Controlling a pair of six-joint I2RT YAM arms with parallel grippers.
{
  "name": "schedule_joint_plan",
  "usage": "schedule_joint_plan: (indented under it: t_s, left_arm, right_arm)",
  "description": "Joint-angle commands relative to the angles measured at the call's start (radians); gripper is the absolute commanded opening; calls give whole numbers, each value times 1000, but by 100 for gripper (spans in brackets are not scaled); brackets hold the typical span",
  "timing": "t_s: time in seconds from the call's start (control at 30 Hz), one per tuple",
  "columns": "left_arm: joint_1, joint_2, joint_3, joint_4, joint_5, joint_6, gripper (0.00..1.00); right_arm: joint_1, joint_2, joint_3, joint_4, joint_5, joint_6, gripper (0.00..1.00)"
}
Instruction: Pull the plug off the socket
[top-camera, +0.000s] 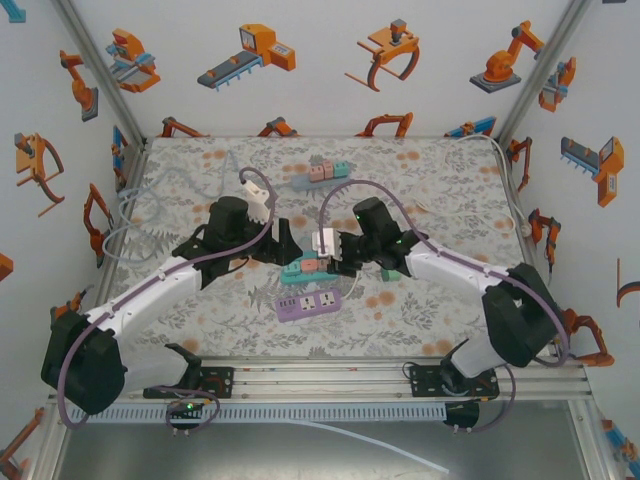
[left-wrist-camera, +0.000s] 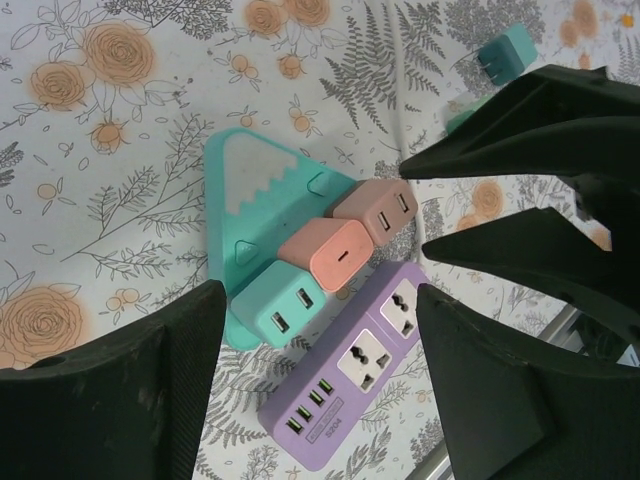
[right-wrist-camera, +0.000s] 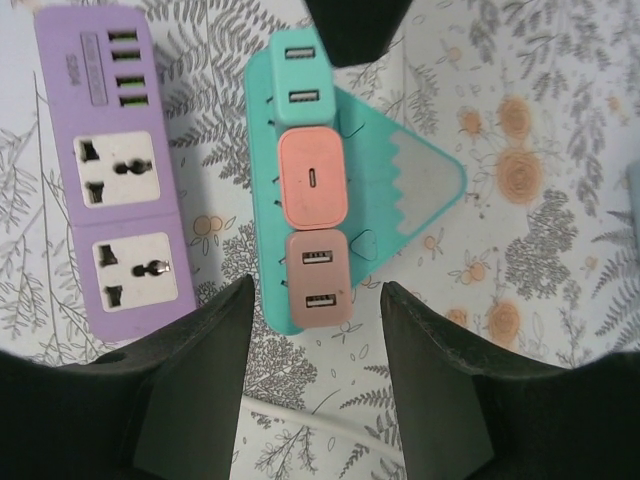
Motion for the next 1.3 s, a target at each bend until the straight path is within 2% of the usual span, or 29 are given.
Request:
schedule_joint_plan:
  t_s: [0.0, 0.27, 0.47, 0.53, 0.63, 1.0, 1.27]
  left_arm:
    - [-5, -12, -6, -23, -24, 33, 72]
    - [-7, 26, 8, -34, -79, 19, 72]
    - [-4, 207, 138, -96, -172, 23, 64]
    - [4, 287, 198, -127, -162, 30, 61]
    - [6, 390, 266, -147, -140, 43, 58]
    - [10, 544, 235, -38, -22, 13, 54]
    - [-4, 508, 69, -34, -94, 22, 51]
  right_arm:
    - [9, 62, 54, -7, -27, -84, 48]
    - [14, 138, 74, 3, -33, -84, 33]
    - [15, 164, 102, -18, -81, -110, 22]
    - [18, 166, 111, -29, -70, -119, 20]
    - [24, 163, 118, -50, -54, -126, 20]
    - [25, 172, 110, -40, -41, -123, 20]
    - [42, 152, 118, -20, 20, -108, 20]
